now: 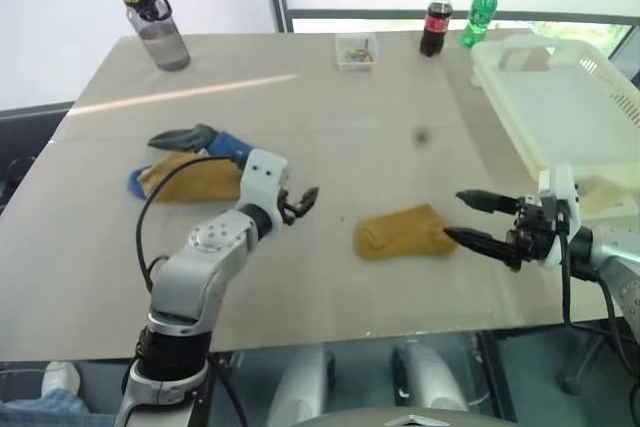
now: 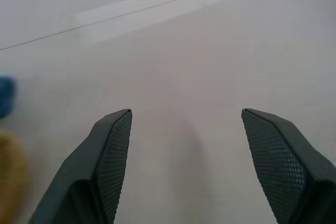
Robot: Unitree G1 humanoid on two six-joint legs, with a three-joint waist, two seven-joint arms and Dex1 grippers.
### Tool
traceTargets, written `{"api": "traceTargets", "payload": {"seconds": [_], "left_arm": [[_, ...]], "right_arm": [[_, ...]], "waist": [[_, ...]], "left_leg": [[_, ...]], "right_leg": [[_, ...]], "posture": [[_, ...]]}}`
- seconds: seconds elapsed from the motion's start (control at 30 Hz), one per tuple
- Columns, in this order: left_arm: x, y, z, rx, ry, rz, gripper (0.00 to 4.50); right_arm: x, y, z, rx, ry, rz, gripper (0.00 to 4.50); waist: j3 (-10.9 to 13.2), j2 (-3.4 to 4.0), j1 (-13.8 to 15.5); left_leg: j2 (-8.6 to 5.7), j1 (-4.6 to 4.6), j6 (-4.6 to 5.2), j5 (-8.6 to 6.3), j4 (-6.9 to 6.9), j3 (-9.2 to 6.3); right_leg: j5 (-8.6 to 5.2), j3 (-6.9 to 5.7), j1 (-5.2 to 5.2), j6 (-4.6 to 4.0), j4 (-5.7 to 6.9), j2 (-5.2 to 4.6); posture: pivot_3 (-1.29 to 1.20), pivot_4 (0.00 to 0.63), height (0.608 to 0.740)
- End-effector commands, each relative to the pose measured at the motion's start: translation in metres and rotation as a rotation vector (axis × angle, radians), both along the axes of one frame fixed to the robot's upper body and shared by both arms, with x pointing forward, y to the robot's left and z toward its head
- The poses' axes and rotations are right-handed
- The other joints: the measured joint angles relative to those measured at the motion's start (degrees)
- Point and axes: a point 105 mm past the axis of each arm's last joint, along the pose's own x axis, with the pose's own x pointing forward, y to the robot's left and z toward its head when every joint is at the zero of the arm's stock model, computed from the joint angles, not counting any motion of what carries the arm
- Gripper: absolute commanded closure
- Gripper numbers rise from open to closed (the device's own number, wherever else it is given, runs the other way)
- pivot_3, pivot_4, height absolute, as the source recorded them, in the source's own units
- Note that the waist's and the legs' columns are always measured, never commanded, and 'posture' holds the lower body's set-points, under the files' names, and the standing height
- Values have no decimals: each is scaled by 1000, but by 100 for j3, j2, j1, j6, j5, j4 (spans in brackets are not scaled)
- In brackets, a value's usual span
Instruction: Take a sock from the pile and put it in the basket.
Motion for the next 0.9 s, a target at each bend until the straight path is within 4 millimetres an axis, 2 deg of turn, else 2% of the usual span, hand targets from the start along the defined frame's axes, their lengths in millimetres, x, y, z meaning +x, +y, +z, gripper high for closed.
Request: {"api": "traceTargets", "payload": {"seconds": [0.03,0.1,0.3,0.43,0.6,0.9], "left_arm": [[9,18,11,36,-73,84,987],[13,25,6,65,-75,110,987],[18,31,8,107,-117,135,987],[20,37,2,121,-106,165,987],[21,46,-9,157,-68,190,987],[18,48,-16,158,-36,206,987]], "right_arm": [[-8,3,15,-14,-70,32,685],[-10,5,16,-11,-81,42,685],[-9,8,19,-4,-115,40,685],[-11,10,20,1,-141,47,685],[-8,12,30,8,-264,38,685],[-8,12,26,-29,-334,51,685]], "waist": [[0,0,14],[0,-1,14],[1,-2,14],[1,-2,16],[1,-2,11],[1,-2,9]], "left_leg": [[0,-1,0,0,0,-1],[-1,-1,0,0,0,-1],[0,-1,0,0,0,-1],[0,-1,0,0,0,-3],[0,-1,0,0,0,-3],[1,2,0,0,0,-9]], "right_leg": [[0,0,0,0,-1,-1],[0,-2,0,0,-1,-2],[0,-3,0,1,-1,-2],[0,-3,0,1,-1,-2],[1,-3,0,1,-1,-2],[1,-3,0,1,1,-3]], "posture": [[0,150,740],[0,150,740],[0,150,740],[0,150,740],[0,150,740],[0,150,740]]}}
